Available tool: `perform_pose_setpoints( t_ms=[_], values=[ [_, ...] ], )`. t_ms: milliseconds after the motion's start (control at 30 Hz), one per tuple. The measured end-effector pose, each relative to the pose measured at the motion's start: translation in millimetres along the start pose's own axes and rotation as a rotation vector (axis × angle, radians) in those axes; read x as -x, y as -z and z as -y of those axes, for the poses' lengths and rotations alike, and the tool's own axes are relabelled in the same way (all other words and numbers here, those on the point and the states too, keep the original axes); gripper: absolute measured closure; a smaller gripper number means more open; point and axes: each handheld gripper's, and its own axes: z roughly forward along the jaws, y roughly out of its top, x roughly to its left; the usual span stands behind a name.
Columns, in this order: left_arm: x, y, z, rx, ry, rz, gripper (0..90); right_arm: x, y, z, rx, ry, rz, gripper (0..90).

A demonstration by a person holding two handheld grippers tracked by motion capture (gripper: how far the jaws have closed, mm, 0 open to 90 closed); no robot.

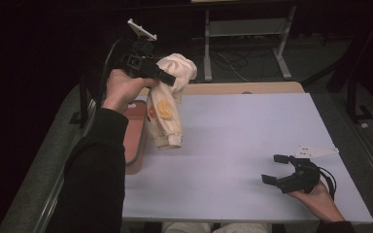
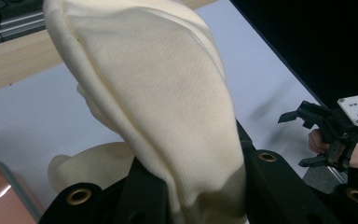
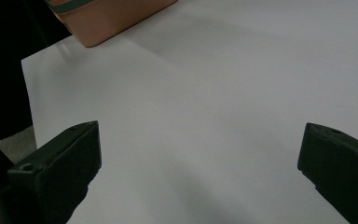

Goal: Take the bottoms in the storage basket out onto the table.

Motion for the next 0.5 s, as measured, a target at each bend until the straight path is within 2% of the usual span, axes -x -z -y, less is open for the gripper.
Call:
perform_pose_setpoints(
  t_ms=[367, 500],
  values=[
    [4.5, -20.4, -4.4, 0.000, -0.003, 0.019, 75.3, 0.4, 0.3, 0.1, 0.002, 0.003, -0.001, 0.0],
    [5.2, -28.0, -5.8, -0.009, -0.003, 0.039, 75.3, 0.5, 0.5, 0.1, 0.003, 0.002, -0.002, 0.0]
  ],
)
